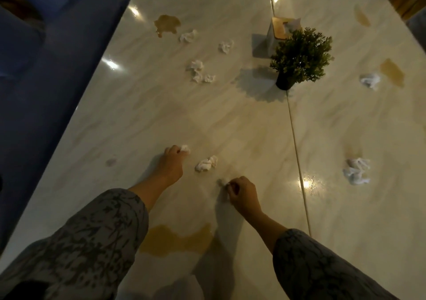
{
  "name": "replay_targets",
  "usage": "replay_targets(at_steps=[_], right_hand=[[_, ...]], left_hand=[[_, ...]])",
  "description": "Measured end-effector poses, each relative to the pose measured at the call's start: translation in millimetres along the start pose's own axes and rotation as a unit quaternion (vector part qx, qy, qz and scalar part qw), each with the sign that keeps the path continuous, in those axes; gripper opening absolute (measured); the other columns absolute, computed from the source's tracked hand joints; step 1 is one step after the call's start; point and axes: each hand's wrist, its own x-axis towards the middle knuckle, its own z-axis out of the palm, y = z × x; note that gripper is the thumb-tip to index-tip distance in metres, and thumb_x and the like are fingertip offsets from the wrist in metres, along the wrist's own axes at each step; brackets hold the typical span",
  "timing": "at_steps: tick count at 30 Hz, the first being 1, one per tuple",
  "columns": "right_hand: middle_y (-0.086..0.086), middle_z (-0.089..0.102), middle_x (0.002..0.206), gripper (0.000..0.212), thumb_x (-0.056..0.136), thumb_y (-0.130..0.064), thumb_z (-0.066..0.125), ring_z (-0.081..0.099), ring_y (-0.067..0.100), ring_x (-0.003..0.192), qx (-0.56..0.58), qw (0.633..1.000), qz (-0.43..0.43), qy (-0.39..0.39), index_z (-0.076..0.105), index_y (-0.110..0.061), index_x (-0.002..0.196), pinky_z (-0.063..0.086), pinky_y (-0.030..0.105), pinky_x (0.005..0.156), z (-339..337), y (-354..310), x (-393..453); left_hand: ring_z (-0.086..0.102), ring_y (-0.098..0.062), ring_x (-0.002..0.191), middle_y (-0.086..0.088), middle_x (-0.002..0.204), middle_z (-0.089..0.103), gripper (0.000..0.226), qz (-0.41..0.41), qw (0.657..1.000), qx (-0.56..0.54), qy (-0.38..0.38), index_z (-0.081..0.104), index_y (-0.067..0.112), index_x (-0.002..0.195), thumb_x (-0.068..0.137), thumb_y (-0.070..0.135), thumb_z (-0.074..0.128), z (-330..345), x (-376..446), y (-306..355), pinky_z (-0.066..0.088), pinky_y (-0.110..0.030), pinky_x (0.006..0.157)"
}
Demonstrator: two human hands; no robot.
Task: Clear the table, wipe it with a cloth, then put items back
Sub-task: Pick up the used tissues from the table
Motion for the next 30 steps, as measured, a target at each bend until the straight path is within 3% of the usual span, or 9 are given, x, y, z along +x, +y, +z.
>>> replay_targets(at_steps=[3,6,8,10,14,19,24,27,30], right_hand=[[0.004,0.056,0.073,0.032,0.089,-0.035,0.066,0.052,0.017,0.066,0.036,0.997,0.046,0.048,0.059,-0.009,0.072,0.051,0.035,0.067,-2,-2,1],[0.005,0.055,0.066,0.041,0.083,-0.044,0.071,0.051,0.019,0.061,0.071,0.994,0.053,0.06,0.057,-0.01,0.065,0.046,0.03,0.06,-8,-4,0],[0.006,0.055,0.065,0.033,0.085,-0.031,0.072,0.051,0.018,0.06,0.08,0.993,0.05,0.071,0.057,-0.009,0.065,0.046,0.03,0.06,-13,-3,-1],[0.003,0.055,0.065,0.026,0.089,-0.022,0.068,0.051,0.015,0.059,0.082,0.991,0.062,0.082,0.058,-0.01,0.068,0.045,0.026,0.061,-18,1,-2],[-0.002,0.05,0.063,0.022,0.095,-0.02,0.06,0.05,0.013,0.057,0.12,0.983,0.089,0.108,0.05,-0.013,0.076,0.047,0.028,0.06,-33,14,-6],[-0.006,0.053,0.06,0.024,0.093,-0.034,0.063,0.054,0.01,0.053,0.145,0.976,0.106,0.124,0.046,-0.019,0.101,0.039,0.013,0.051,-71,49,-16],[-0.002,0.058,0.07,0.018,0.095,-0.018,0.06,0.052,0.004,0.056,0.156,0.957,0.129,0.205,0.057,-0.008,0.11,0.039,0.008,0.05,-125,113,-14],[0.01,0.064,0.088,0.022,0.098,-0.002,0.042,0.055,0.012,0.067,0.151,0.946,0.142,0.251,0.056,-0.004,0.115,0.043,0.017,0.059,-165,154,-11],[0.012,0.059,0.095,0.038,0.087,0.011,0.04,0.055,0.02,0.085,0.121,0.953,0.123,0.251,0.055,-0.003,0.119,0.046,0.03,0.072,-200,188,-2]], left_hand=[[0.052,-0.033,0.101,-0.018,0.108,0.057,0.014,-0.035,0.994,-0.086,0.051,0.061,0.004,0.097,0.093,0.018,0.059,4,-10,12,0.038,-0.036,0.081],[0.05,-0.026,0.074,-0.009,0.073,0.053,0.032,-0.131,0.973,-0.171,0.079,0.045,0.011,0.072,0.093,0.027,0.062,12,-25,25,0.03,-0.03,0.062],[0.052,-0.031,0.073,-0.009,0.072,0.052,0.024,-0.15,0.958,-0.217,0.11,0.043,0.009,0.078,0.097,0.02,0.054,13,-31,42,0.03,-0.031,0.062],[0.057,-0.038,0.091,-0.02,0.101,0.058,0.01,-0.154,0.942,-0.267,0.132,0.046,0.002,0.105,0.097,0.006,0.049,14,-33,58,0.036,-0.033,0.07],[0.045,-0.032,0.119,-0.018,0.142,0.032,0.072,-0.122,0.96,-0.23,0.1,0.039,0.01,0.14,0.076,-0.023,0.042,23,-28,83,0.037,-0.024,0.084],[0.051,-0.022,0.098,-0.008,0.106,0.052,0.017,-0.157,0.94,-0.281,0.114,0.058,0.009,0.107,0.09,0.006,0.061,40,-21,117,0.043,-0.025,0.075],[0.055,-0.026,0.09,-0.015,0.107,0.057,0.022,-0.143,0.94,-0.289,0.114,0.067,-0.001,0.101,0.082,0.009,0.074,73,-37,146,0.042,-0.029,0.075],[0.059,-0.025,0.077,-0.015,0.086,0.066,0.015,-0.152,0.93,-0.306,0.137,0.066,0.001,0.086,0.088,0.015,0.07,85,-40,186,0.038,-0.025,0.064],[0.044,-0.019,0.06,-0.01,0.06,0.05,0.037,-0.165,0.918,-0.325,0.157,0.053,0.007,0.063,0.092,0.025,0.066,86,-32,237,0.028,-0.027,0.051]])
